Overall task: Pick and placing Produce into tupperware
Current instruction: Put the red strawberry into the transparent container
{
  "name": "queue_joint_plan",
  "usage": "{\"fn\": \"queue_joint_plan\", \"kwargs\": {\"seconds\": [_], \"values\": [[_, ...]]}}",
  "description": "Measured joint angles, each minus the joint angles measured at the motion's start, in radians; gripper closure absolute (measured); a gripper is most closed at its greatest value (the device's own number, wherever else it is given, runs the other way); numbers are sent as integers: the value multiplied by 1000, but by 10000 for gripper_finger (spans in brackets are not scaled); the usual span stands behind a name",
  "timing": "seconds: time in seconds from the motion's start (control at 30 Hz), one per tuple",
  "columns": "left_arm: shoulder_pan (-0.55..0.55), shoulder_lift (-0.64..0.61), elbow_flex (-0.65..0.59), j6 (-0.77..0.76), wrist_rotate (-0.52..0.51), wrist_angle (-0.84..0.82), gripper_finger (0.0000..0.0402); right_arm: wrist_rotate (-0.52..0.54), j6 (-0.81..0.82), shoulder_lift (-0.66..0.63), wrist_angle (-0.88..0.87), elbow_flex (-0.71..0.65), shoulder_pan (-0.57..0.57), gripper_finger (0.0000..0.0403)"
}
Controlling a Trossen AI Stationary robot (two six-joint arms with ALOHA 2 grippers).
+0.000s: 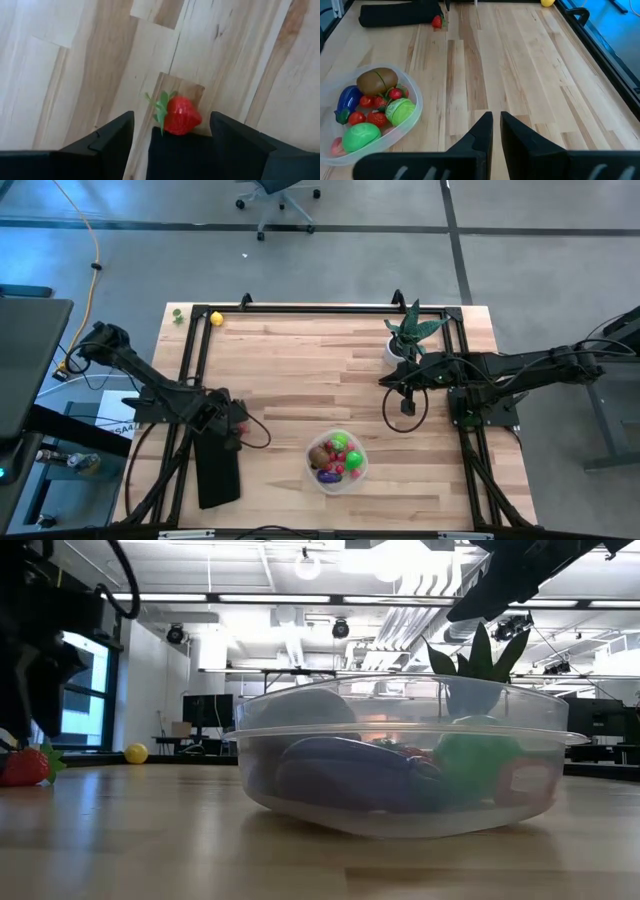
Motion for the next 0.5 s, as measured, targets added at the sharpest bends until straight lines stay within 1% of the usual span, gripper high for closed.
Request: {"fn": "queue_joint_plan", "kwargs": {"seconds": [0.17,0.5], "values": [[-26,44,0,-17,1,2,147,0,0,0,0,0,0,377],[-24,131,0,-8,2,42,147,0,0,0,0,0,0,377]]}}
